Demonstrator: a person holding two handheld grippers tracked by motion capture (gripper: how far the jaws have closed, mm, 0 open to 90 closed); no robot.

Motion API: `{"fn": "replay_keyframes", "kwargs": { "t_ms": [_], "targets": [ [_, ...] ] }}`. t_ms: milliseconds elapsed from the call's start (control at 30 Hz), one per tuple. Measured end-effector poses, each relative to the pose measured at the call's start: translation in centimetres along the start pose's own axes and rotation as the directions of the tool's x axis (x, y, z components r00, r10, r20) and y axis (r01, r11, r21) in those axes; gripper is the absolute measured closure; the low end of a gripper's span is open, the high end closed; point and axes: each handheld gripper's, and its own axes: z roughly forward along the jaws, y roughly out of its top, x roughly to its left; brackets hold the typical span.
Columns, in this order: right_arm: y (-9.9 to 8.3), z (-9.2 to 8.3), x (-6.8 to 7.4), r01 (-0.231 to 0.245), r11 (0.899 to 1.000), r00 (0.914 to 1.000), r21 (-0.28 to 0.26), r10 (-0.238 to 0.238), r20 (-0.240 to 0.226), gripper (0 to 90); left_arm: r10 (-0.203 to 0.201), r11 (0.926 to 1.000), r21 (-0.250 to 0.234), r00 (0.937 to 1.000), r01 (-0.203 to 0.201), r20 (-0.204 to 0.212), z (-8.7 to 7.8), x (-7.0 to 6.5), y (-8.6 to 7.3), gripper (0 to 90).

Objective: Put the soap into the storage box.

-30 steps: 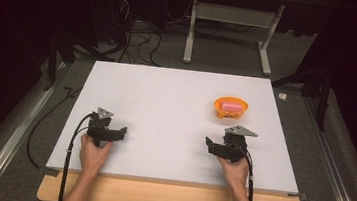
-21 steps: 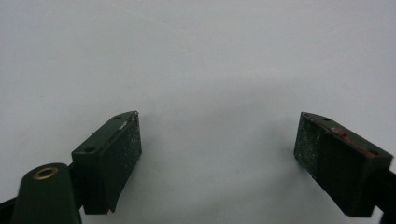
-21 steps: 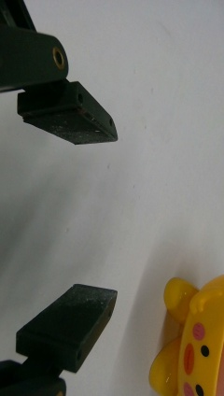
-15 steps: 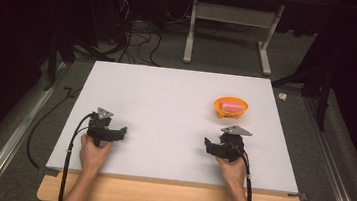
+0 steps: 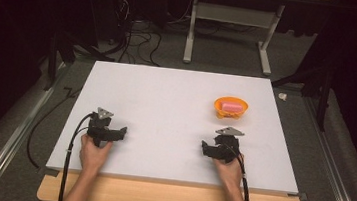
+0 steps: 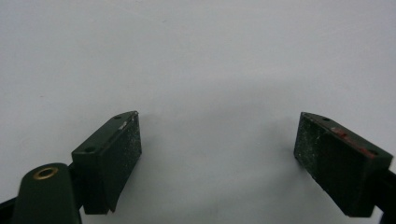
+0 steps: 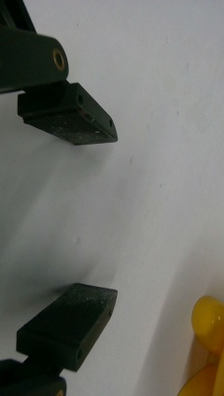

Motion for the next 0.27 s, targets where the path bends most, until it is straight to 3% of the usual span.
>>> {"fn": "replay_keyframes", "kwargs": {
  "t_ms": [267],
  "targets": [
    [-0.02,0.03,0.02,0.001,1.0,1.0,0.0,-0.001,-0.004,21.6,0.001,1.0,0.001,1.0,-0.001,0.0,-0.02,-0.01,0.0,15.4]
  ]
}}
